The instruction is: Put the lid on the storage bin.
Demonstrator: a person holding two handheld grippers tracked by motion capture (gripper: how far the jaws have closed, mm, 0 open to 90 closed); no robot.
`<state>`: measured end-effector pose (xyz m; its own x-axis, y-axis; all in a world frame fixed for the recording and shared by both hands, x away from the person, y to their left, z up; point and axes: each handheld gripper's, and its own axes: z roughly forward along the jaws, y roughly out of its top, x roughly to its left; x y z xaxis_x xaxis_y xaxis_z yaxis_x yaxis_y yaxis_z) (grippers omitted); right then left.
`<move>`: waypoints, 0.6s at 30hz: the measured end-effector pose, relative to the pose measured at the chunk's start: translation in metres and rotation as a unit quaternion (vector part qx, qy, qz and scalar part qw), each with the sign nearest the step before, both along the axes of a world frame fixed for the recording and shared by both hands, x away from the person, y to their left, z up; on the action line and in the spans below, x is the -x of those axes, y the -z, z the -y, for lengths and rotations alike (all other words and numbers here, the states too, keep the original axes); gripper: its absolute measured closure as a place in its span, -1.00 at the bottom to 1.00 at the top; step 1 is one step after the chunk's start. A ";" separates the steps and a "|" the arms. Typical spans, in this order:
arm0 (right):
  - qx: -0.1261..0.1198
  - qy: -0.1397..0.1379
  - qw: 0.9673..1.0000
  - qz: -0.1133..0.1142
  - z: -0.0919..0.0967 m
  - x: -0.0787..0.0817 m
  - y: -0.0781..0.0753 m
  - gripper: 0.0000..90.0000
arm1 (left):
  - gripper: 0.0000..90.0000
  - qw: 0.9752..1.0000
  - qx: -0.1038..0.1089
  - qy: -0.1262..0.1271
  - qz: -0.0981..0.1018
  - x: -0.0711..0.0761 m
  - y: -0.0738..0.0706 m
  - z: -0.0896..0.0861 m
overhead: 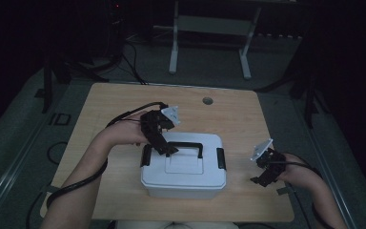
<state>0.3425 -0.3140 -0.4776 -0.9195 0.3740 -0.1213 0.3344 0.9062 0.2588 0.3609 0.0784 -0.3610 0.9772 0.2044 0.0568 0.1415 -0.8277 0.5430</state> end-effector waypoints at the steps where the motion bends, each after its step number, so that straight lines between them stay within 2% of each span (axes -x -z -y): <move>1: -0.003 0.002 1.000 0.001 0.001 0.000 0.000 -0.63 | -0.78 1.000 0.000 -0.003 0.002 0.000 0.000 -0.003; 4: -0.010 0.011 1.000 0.010 0.004 0.002 -0.001 -0.63 | -0.81 1.000 0.004 -0.008 0.021 0.004 0.000 -0.016; 5: -0.010 0.011 1.000 0.010 0.004 0.002 -0.001 -0.63 | -0.81 1.000 0.004 -0.008 0.021 0.004 0.000 -0.016; 6: -0.022 0.017 0.999 0.015 0.007 0.004 -0.002 -0.63 | -0.81 0.999 0.020 -0.023 0.025 0.005 0.000 -0.029; 7: -0.022 0.017 0.999 0.015 0.007 0.004 -0.002 -0.63 | -0.81 0.999 0.020 -0.023 0.025 0.005 0.000 -0.029; 8: -0.032 0.020 0.999 0.019 0.009 0.005 -0.001 -0.63 | -0.81 0.999 0.029 -0.031 0.033 0.006 0.000 -0.035; 10: -0.039 0.029 0.999 0.022 0.010 0.006 0.000 -0.63 | -0.81 0.997 0.044 -0.046 0.037 0.007 0.001 -0.050; 13: -0.046 0.037 0.998 0.028 0.012 0.007 0.002 -0.63 | -0.81 0.995 0.052 -0.060 0.052 0.009 0.004 -0.064; 15: -0.050 0.042 0.997 0.031 0.013 0.008 0.004 -0.63 | -0.81 0.995 0.055 -0.066 0.054 0.009 0.006 -0.069; 18: -0.057 0.049 0.997 0.033 0.014 0.009 0.007 -0.63 | -0.81 0.993 0.069 -0.085 0.047 0.010 0.012 -0.084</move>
<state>0.3336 -0.3275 -0.4845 -0.8697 0.4759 -0.1312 0.3985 0.8336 0.3826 0.3511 0.1623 -0.3733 0.9194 0.3786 0.1069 0.2159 -0.7129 0.6672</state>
